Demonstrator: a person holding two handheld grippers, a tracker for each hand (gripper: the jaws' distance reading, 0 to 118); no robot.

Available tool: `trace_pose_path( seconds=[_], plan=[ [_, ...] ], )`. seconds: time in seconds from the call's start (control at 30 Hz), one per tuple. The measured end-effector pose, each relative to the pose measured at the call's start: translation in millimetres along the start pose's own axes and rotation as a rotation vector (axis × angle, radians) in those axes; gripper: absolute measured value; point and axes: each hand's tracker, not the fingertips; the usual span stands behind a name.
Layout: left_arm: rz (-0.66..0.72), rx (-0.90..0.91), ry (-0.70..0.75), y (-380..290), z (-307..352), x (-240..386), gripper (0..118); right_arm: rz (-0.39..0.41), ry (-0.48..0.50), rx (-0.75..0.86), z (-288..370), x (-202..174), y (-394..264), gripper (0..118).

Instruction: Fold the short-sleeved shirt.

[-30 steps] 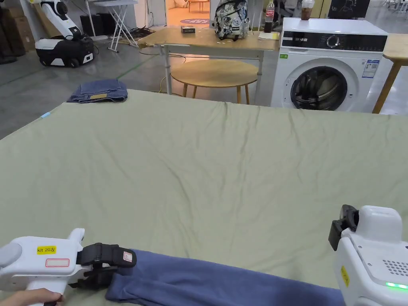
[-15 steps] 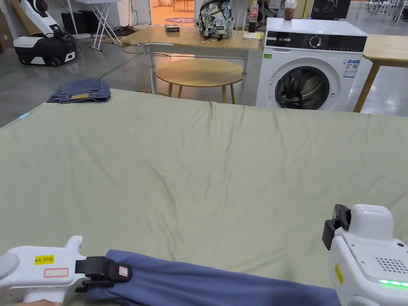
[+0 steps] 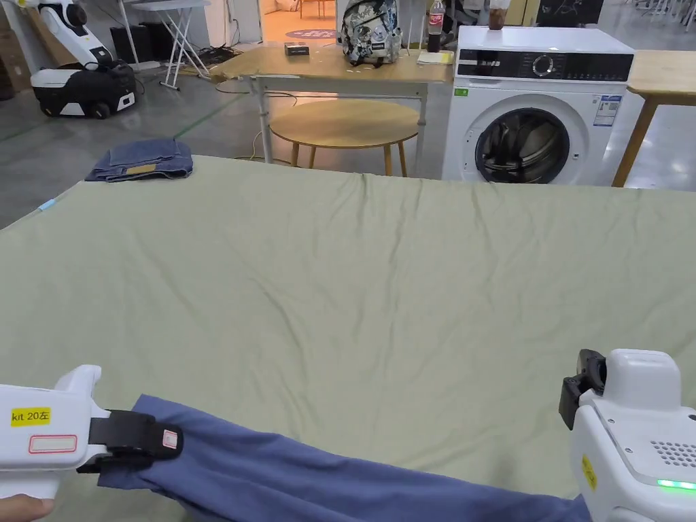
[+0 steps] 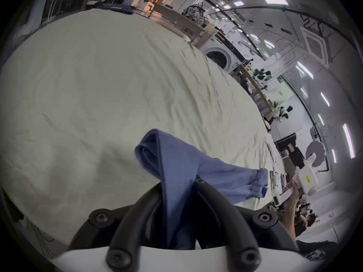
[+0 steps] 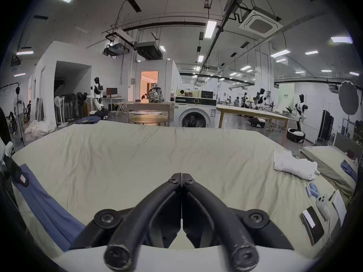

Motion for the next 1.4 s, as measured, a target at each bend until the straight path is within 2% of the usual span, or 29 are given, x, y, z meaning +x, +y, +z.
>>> trace_pose_path(
  seconds=[0.2, 0.33, 0.47, 0.7, 0.87, 0.93, 0.97, 1.0, 1.03, 1.07, 1.2, 1.23, 1.3, 1.4],
  plan=[
    [0.01, -0.021, -0.247, -3, -14, 38, 6, 0.004, 0.005, -0.004, 0, 1, 1, 0],
    [-0.021, -0.071, -0.273, -12, -42, 83, 6, 0.004, 0.003, -0.009, 1, 3, 1, 0],
    [-0.067, -0.169, -0.23, -27, -92, 121, 6, 0.007, -0.006, -0.016, 2, 7, -1, 0],
    [-0.197, -0.372, 0.013, -63, -201, 160, 6, 0.005, -0.025, -0.046, 4, 16, -8, 0],
    [-0.192, -0.354, 0.039, -71, -212, 170, 7, 0.006, -0.032, -0.062, 4, 18, -11, 0],
    [-0.195, -0.353, -0.006, -70, -206, 170, 17, 0.005, -0.029, -0.067, 3, 18, -12, 0],
    [-0.179, -0.358, -0.051, -67, -201, 170, 28, 0.005, -0.027, -0.069, 3, 17, -13, 0],
    [-0.15, -0.357, -0.084, -66, -196, 171, 47, 0.005, -0.024, -0.071, 3, 17, -13, 0],
    [-0.136, -0.346, -0.097, -65, -190, 172, 59, 0.008, -0.022, -0.071, 3, 16, -13, 0],
    [-0.137, -0.334, -0.105, -63, -184, 173, 65, 0.009, -0.021, -0.071, 3, 15, -13, 0],
    [-0.132, -0.272, -0.167, -50, -155, 167, 62, 0.011, -0.017, -0.071, 3, 15, -13, 0],
    [-0.13, -0.252, -0.185, -45, -148, 163, 52, 0.008, -0.017, -0.071, 3, 16, -13, 0],
    [-0.114, -0.203, -0.195, -41, -140, 156, 17, 0.005, -0.021, -0.072, 4, 17, -13, 0],
    [-0.098, -0.165, -0.167, -43, -134, 151, 12, -0.006, -0.02, -0.076, 4, 18, -14, 0]
  ],
)
